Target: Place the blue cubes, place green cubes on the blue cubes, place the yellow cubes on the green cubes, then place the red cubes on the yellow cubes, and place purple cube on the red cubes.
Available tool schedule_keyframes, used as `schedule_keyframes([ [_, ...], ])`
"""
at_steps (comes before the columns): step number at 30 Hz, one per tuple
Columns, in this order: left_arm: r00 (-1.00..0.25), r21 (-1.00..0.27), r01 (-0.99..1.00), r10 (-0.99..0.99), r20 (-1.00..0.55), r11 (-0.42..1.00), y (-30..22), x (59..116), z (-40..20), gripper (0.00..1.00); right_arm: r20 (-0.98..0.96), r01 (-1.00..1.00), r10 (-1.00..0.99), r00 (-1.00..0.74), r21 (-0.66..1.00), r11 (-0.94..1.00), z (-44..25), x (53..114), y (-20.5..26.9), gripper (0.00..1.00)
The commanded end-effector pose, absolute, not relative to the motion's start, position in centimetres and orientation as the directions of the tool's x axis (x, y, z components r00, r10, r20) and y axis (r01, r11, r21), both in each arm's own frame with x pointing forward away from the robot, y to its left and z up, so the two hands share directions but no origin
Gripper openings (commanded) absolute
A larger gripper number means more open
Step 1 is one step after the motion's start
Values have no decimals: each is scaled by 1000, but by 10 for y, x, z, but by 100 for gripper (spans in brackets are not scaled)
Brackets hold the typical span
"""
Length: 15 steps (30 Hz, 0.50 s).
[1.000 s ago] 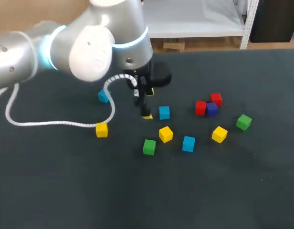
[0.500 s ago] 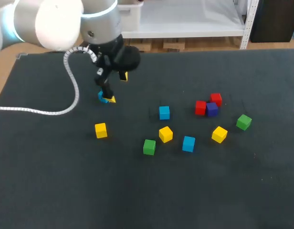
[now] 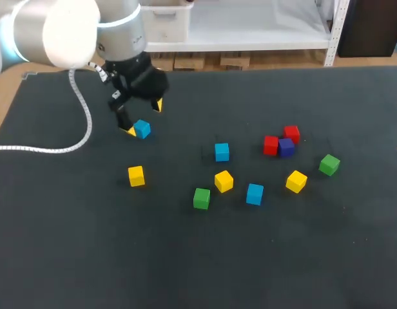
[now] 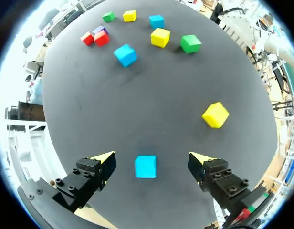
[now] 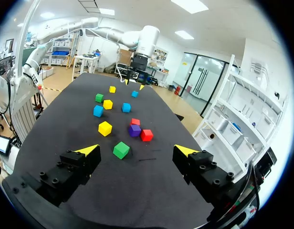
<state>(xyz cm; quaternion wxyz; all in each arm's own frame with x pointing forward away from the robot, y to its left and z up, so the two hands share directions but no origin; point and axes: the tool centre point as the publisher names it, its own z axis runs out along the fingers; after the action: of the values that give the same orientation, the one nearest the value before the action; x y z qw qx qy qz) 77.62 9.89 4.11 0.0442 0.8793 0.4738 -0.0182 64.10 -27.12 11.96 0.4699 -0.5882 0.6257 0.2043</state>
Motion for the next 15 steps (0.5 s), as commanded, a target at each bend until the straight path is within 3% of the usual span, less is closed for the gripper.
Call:
schedule_keyframes([
  [1, 545, 83, 838, 832, -99, -539, 112, 786, 26, 100, -828, -927, -544, 134, -299, 226, 120, 640, -271, 100],
  [15, 544, 65, 839, 834, -97, -540, 121, 798, 1, 100, -828, -927, -544, 134, -299, 226, 120, 640, -271, 100],
])
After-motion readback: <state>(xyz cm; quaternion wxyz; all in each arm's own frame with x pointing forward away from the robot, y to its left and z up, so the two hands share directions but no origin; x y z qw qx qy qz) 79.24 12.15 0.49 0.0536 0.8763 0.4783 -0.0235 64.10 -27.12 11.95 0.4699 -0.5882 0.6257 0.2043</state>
